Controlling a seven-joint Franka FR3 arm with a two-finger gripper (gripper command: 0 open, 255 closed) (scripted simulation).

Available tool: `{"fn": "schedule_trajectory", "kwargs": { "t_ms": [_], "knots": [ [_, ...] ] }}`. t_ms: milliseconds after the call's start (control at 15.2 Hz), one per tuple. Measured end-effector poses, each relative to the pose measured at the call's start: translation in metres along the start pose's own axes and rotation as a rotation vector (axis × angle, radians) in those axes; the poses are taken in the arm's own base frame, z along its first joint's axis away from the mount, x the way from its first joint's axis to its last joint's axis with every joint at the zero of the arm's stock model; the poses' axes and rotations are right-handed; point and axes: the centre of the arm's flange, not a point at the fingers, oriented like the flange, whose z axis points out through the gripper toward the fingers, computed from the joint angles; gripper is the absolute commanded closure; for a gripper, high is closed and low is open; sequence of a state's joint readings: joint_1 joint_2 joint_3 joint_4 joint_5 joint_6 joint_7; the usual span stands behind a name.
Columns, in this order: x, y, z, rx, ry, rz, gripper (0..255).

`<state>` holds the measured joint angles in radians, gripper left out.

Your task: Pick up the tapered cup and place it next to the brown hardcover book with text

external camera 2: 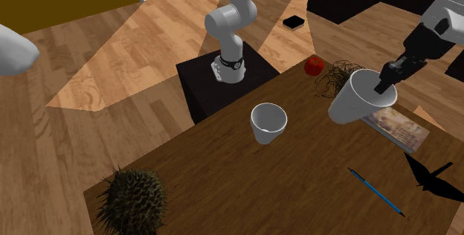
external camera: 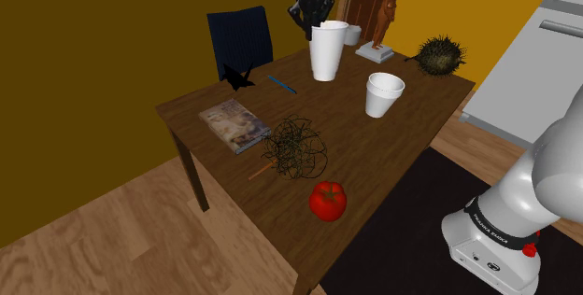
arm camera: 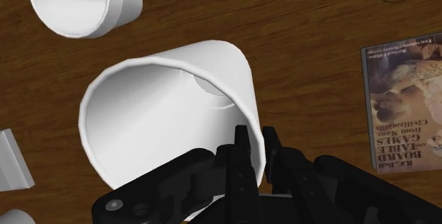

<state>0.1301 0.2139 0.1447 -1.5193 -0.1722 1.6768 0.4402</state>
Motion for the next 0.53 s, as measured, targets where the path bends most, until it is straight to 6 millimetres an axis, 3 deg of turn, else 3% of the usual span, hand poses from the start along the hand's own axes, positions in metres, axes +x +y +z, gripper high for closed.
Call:
{"fn": "schedule_trajectory", "kwargs": {
  "t_ms": [528],
  "knots": [
    [0.0, -0.007, 0.042, 0.0, 0.0, 0.0, 255]
  ]
}}
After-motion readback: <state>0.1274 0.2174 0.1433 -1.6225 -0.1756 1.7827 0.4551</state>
